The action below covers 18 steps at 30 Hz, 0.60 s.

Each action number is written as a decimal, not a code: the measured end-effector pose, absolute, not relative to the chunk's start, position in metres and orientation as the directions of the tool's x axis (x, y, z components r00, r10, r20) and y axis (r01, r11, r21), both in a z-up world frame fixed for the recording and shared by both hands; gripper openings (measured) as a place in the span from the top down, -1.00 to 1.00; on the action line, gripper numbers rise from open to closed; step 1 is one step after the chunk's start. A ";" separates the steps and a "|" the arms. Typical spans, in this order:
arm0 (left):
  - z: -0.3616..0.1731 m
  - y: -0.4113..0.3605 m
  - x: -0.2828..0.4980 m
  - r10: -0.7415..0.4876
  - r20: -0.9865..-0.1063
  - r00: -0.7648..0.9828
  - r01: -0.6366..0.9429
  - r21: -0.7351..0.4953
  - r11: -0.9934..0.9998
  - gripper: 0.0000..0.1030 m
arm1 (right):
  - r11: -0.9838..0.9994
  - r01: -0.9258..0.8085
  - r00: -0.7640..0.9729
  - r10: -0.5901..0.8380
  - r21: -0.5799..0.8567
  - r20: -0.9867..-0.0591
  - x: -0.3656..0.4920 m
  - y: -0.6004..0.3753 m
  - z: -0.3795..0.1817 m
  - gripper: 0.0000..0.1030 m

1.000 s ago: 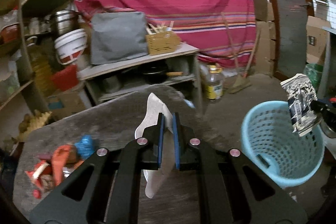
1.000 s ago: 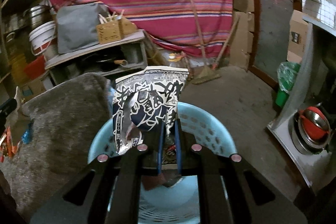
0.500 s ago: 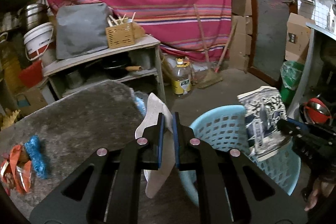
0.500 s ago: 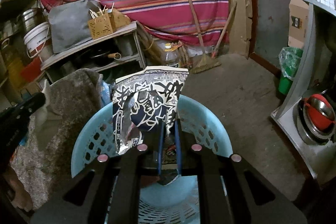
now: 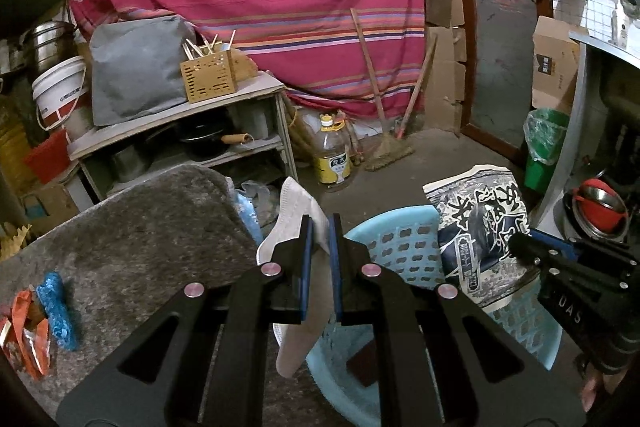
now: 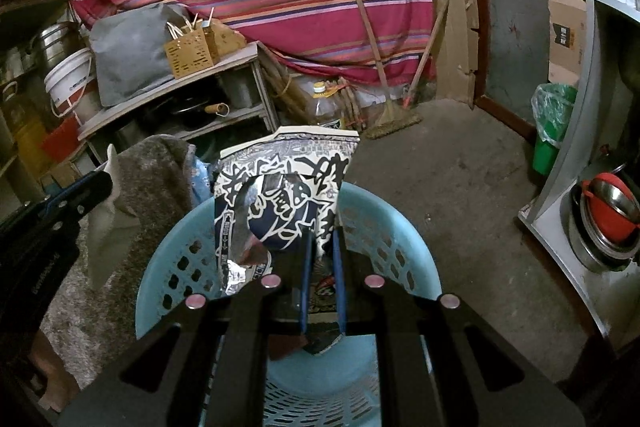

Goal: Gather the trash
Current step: 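Carry the snack bag and tissue over the blue basket and release both, then move both tools back over the table toward the remaining trash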

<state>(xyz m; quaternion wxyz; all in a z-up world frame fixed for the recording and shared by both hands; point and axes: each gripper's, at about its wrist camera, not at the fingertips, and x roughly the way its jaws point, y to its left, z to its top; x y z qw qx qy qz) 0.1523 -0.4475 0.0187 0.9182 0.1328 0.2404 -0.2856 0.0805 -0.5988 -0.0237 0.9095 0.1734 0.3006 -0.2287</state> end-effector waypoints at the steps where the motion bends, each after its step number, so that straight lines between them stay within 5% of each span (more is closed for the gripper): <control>1: 0.018 -0.450 0.152 -0.466 -0.520 0.716 0.594 0.103 0.798 0.86 | 0.834 0.522 0.714 -0.313 0.178 -0.627 0.080 -0.599 -0.024 0.80; 6: 0.018 -0.452 0.151 -0.476 -0.525 0.706 0.608 0.104 0.787 0.76 | 0.827 0.531 0.711 -0.316 0.184 -0.629 0.078 -0.601 -0.025 0.80; 10: 0.017 -0.450 0.152 -0.477 -0.526 0.704 0.607 0.097 0.789 0.15 | 0.825 0.534 0.708 -0.317 0.185 -0.631 0.079 -0.600 -0.026 0.80; 18: 0.023 -0.440 0.145 -0.474 -0.499 0.726 0.595 0.109 0.796 -0.33 | 0.827 0.533 0.705 -0.315 0.181 -0.636 0.080 -0.600 -0.028 0.80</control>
